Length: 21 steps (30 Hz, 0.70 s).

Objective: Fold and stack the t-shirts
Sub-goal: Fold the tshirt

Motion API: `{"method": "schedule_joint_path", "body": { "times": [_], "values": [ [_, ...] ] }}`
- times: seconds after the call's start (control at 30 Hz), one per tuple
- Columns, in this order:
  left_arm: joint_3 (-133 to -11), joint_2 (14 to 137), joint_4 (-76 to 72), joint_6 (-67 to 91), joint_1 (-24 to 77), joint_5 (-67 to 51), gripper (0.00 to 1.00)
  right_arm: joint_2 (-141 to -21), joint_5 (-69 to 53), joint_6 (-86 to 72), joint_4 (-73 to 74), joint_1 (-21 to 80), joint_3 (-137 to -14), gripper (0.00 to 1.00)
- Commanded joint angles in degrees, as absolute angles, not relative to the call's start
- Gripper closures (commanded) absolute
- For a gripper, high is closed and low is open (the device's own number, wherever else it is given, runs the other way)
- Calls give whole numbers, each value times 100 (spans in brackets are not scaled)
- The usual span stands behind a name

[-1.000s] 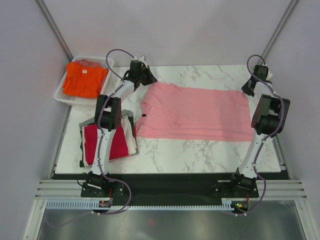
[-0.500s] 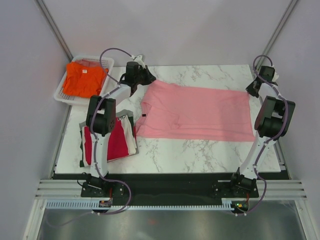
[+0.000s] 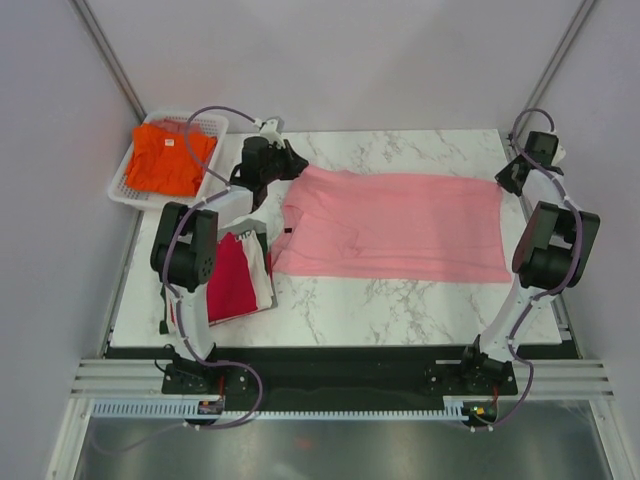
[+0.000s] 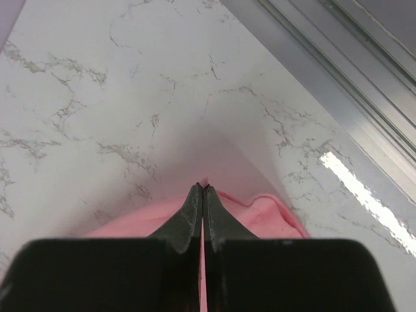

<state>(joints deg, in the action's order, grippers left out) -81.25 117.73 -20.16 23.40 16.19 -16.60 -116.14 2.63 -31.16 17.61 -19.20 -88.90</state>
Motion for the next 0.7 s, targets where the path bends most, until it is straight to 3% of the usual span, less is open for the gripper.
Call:
{"method": "schedule_joint_path", "body": {
  "times": [0.0, 0.67],
  "values": [
    [-7586, 11163, -2724, 2100, 1644, -1521, 98, -11013, 369, -3217, 1687, -2012, -8675, 100],
    [-5468, 9818, -3524, 2048, 1863, -1345, 98, -10073, 492, -3392, 1705, -2373, -7436, 100]
  ]
}}
